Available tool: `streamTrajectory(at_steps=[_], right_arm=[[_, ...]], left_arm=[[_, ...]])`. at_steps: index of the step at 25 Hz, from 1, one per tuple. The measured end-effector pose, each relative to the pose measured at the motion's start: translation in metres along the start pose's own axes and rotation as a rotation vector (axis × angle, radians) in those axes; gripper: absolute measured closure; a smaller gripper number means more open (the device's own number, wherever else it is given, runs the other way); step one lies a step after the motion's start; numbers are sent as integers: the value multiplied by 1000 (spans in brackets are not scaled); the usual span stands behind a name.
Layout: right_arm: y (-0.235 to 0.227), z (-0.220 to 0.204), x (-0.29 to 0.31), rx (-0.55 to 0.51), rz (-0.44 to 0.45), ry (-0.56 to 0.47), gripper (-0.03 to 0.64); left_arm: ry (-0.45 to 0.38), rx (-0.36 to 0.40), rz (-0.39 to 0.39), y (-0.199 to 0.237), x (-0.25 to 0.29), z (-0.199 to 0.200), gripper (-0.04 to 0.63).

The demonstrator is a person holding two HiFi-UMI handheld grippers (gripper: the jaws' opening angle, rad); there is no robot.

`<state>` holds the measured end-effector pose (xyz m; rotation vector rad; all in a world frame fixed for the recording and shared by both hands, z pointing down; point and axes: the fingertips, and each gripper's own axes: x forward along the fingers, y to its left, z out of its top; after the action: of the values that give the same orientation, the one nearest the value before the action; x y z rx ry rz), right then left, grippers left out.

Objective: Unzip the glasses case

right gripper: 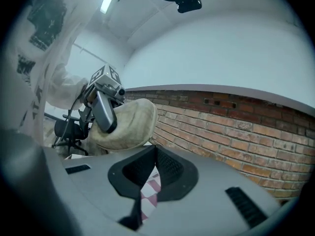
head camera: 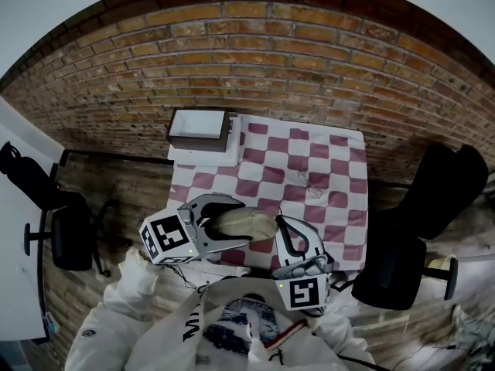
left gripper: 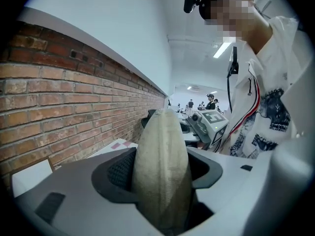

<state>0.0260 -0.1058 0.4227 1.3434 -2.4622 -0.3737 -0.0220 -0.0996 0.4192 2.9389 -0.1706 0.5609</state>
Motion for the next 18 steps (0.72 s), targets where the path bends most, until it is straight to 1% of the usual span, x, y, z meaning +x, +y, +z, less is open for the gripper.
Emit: streamTrajectory(at_steps=[5, 10, 18], right_arm=[[16, 0, 5, -52, -40, 44, 601], [23, -5, 13, -130, -106, 94, 601], [32, -6, 19, -275, -137, 168, 601]], left_arm=[[8, 6, -13, -1, -12, -19, 307], [58, 36, 32, 1, -17, -36, 307], [127, 71, 107, 0, -24, -47, 308]])
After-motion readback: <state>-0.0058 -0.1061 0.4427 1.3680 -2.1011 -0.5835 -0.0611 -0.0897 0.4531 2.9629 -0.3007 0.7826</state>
